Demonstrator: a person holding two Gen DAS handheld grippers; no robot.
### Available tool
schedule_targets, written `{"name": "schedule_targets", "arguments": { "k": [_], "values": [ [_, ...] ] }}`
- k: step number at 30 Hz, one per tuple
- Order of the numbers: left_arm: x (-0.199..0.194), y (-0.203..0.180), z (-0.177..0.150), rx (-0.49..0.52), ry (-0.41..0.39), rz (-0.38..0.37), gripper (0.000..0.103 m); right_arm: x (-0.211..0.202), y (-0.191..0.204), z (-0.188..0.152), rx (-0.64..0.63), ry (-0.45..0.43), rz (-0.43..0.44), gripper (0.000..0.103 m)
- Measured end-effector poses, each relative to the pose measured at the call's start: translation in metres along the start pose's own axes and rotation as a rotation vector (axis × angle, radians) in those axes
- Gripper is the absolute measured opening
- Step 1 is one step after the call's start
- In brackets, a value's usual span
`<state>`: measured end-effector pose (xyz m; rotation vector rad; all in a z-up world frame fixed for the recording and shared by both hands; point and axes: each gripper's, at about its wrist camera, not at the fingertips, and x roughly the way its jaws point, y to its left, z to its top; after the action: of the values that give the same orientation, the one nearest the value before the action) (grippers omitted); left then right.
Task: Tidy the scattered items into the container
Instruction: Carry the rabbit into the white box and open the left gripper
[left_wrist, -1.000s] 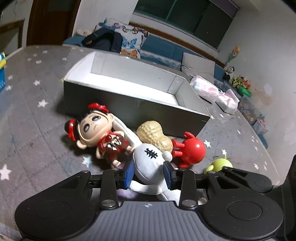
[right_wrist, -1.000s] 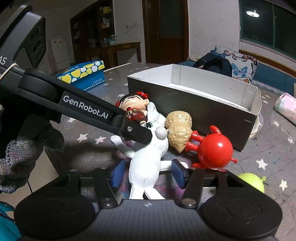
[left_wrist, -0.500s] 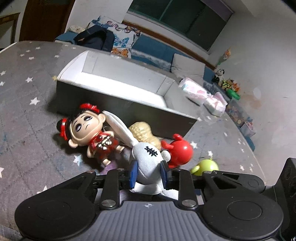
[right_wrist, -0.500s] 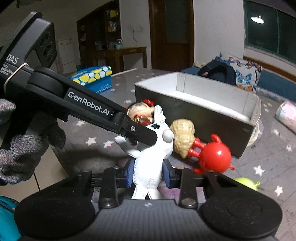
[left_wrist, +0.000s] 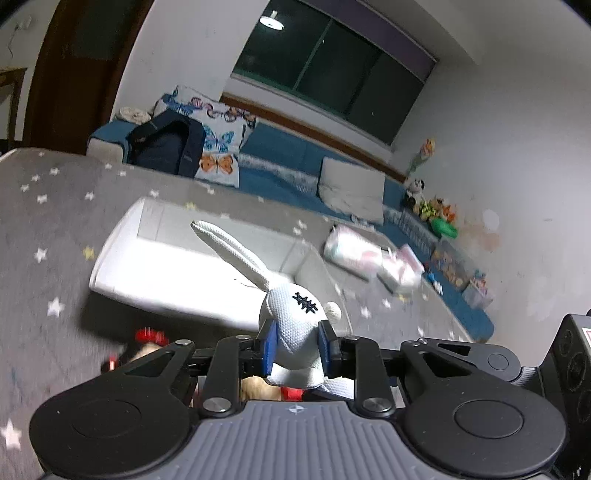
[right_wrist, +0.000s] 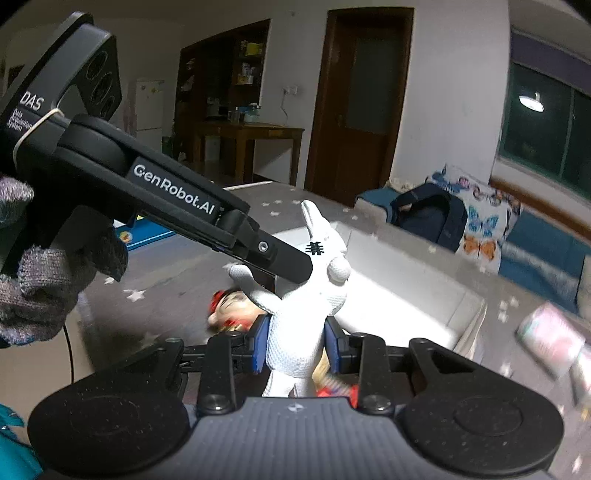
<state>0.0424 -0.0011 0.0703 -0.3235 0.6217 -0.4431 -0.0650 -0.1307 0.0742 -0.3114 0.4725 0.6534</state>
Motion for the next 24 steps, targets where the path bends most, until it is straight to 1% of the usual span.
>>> {"name": "schedule_targets", "arguments": {
  "k": [5, 11, 16, 24],
  "values": [
    [0.018, 0.008, 0.031, -0.018, -0.033, 0.001, 0.023, 0.026, -0.021, 0.030, -0.063, 0.019, -0.010, 0.031],
    [0.056, 0.032, 0.054, -0.088, -0.014, 0.015, 0.023, 0.071, -0.045, 0.051, -0.116, 0.088, 0.003, 0.031],
    [0.090, 0.054, 0.059, -0.138, 0.025, 0.040, 0.022, 0.109, -0.059, 0.049, -0.149, 0.162, 0.030, 0.031],
    [0.134, 0.083, 0.058, -0.205, 0.089, 0.083, 0.022, 0.154, -0.087, 0.037, -0.157, 0.260, 0.098, 0.031]
  ]
}}
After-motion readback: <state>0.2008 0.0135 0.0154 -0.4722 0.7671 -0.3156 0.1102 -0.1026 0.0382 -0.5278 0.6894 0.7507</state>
